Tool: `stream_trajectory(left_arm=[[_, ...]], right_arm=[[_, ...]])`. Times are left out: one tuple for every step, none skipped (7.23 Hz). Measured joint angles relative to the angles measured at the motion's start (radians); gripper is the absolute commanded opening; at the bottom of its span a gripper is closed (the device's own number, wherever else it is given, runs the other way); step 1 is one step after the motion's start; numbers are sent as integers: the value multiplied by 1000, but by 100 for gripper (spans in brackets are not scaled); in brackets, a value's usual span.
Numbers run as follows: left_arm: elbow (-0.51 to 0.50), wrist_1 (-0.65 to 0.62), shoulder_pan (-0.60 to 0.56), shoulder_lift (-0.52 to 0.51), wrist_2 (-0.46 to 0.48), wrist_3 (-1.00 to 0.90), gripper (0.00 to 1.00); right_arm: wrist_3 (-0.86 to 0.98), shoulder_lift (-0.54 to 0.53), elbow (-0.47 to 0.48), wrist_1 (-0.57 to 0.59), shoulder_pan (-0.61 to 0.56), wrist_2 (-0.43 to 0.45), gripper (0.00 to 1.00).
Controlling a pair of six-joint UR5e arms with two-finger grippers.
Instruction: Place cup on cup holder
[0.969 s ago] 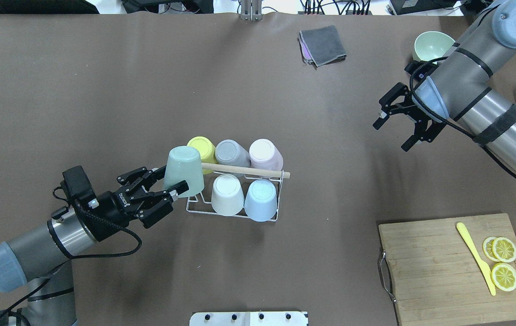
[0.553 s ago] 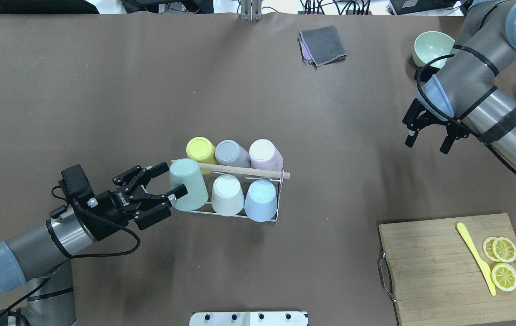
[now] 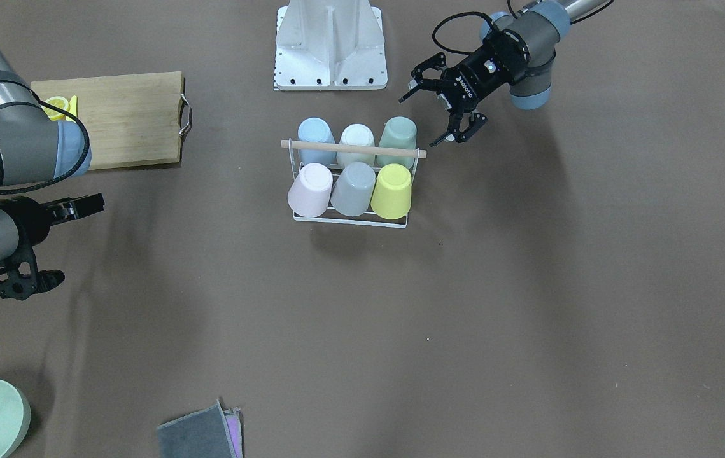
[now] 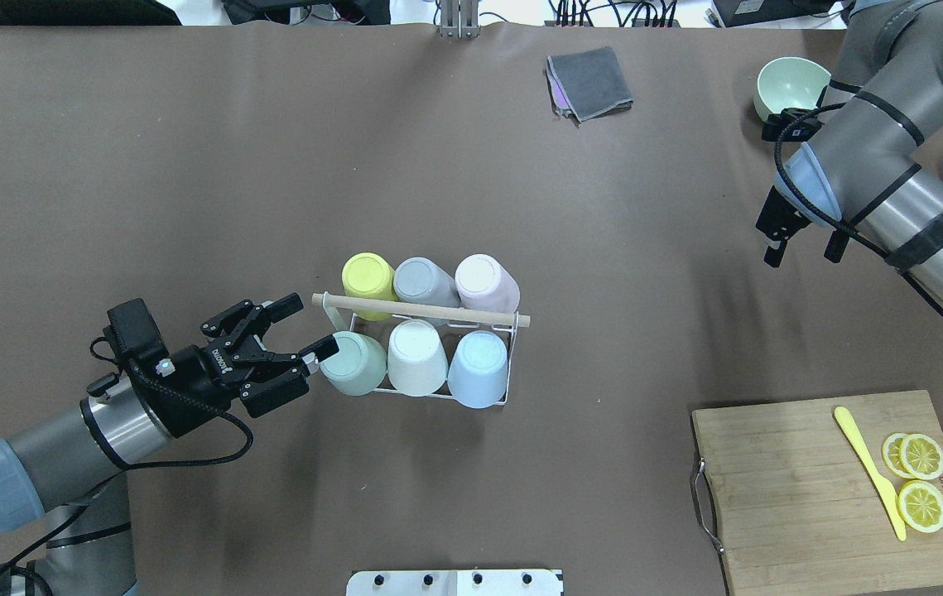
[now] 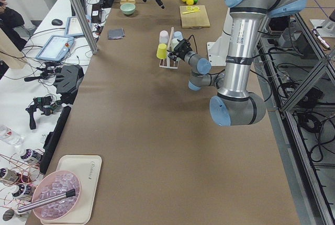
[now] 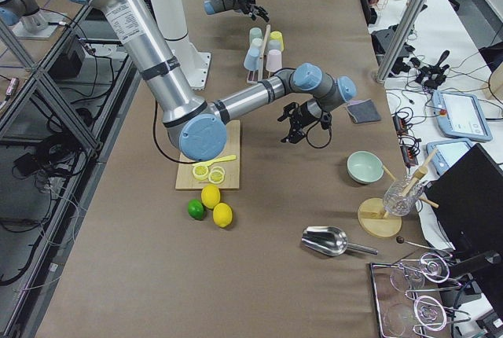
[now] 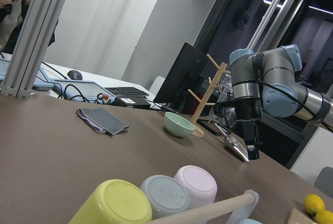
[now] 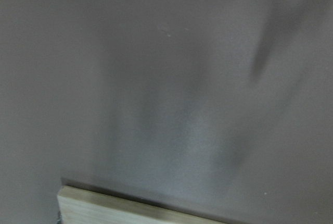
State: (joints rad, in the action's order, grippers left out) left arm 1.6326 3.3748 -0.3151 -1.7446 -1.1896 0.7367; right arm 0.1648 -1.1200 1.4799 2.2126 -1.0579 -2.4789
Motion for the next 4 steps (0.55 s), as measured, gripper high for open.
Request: stream_trajectory(left_arm=[[-17, -25, -53, 16, -4, 1, 97], [-53, -64, -120, 28, -11, 4, 97], [-104, -105, -188, 32, -31, 4, 97], [-157, -173, -272, 31, -100, 4, 97]], right_arm=[[0, -53, 33, -79, -8, 5, 99], [-3, -98, 61, -159, -22, 6, 99], [-17, -135, 77, -240, -45, 7, 99], [-44, -171, 85, -327, -73, 8, 98]])
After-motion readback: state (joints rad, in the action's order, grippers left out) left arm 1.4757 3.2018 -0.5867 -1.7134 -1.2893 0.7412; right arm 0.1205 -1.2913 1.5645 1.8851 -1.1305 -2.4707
